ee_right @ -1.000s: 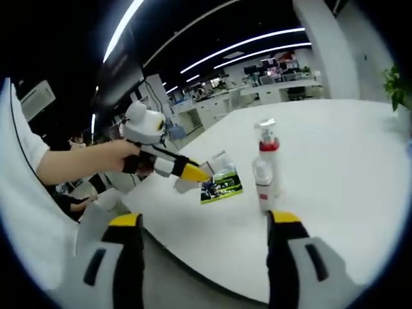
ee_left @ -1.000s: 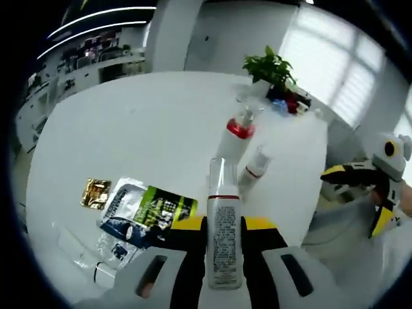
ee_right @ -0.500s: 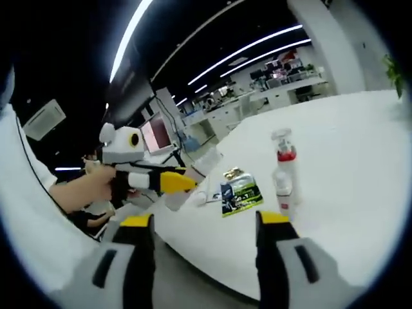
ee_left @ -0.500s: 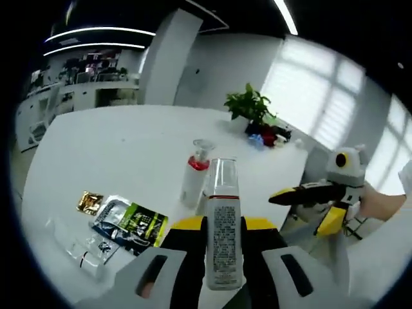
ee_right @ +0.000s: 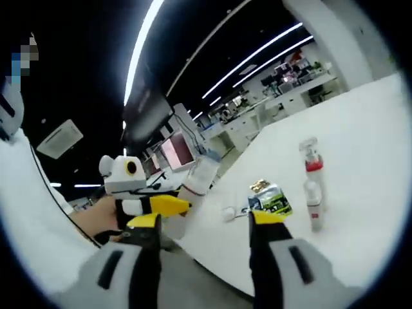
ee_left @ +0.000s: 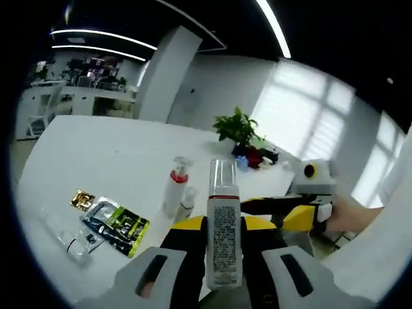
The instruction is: Arrange the skincare products in the storage area until every visible bottle or jar stands upright without overlapping.
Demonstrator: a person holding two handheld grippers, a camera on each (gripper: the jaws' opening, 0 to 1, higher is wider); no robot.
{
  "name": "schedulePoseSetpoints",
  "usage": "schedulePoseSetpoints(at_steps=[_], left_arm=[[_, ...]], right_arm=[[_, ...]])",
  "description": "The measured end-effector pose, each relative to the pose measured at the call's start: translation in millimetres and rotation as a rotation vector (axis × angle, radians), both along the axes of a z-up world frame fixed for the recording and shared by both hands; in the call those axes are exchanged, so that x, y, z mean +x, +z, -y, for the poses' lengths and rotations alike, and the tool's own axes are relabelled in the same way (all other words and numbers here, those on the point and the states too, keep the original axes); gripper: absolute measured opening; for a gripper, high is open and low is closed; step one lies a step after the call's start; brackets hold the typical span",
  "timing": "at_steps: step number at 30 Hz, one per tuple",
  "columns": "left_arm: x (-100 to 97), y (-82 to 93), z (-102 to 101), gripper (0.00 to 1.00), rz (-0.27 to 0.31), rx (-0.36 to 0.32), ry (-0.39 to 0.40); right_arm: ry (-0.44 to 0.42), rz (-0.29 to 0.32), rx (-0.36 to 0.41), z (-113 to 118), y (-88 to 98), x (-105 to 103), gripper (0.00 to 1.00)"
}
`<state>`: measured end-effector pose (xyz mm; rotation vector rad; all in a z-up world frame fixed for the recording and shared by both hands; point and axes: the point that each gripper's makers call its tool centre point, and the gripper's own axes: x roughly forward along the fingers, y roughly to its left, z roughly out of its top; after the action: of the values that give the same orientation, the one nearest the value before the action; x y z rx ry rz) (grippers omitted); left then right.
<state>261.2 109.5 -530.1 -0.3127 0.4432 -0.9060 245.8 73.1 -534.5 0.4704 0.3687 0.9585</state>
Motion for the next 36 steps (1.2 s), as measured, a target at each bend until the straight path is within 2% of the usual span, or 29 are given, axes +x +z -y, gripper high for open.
schedulePoseSetpoints(at_steps=[3,8,12,20,30,34,36], left_arm=[[-2.9,11.2,3,0.17,0.005,-0.055,0.002],[-6.5,18.2,6,0.17,0.026,-0.064,-0.018],[-10.8,26.9,8,0.17,0.021,-0.109,-0.033],[-21.6,37.9,18,0.17,0.022,-0.167,-0.091],[-29.7,48.1,31,0.17,0.017,-0.241,-0.169],[-33.2,45.3,34,0.17,0.011,-0.236,-0.194],[-33.5,43.1,35,0.17,0.005,-0.23,-0.195]], right_arm=[[0.015,0.015,0.043,-4,9.6,-2,0.49],[0.035,0.035,0.085,-10,24.8,-2,0.47],[0.033,0.056,0.108,-9,35.2,0,0.46],[0.022,0.057,0.176,-9,50.2,4,0.43],[0.044,0.078,0.335,-3,81.6,10,0.3],[0.045,0.066,0.324,-5,78.3,10,0.29],[0.042,0.065,0.308,-8,75.4,10,0.25]])
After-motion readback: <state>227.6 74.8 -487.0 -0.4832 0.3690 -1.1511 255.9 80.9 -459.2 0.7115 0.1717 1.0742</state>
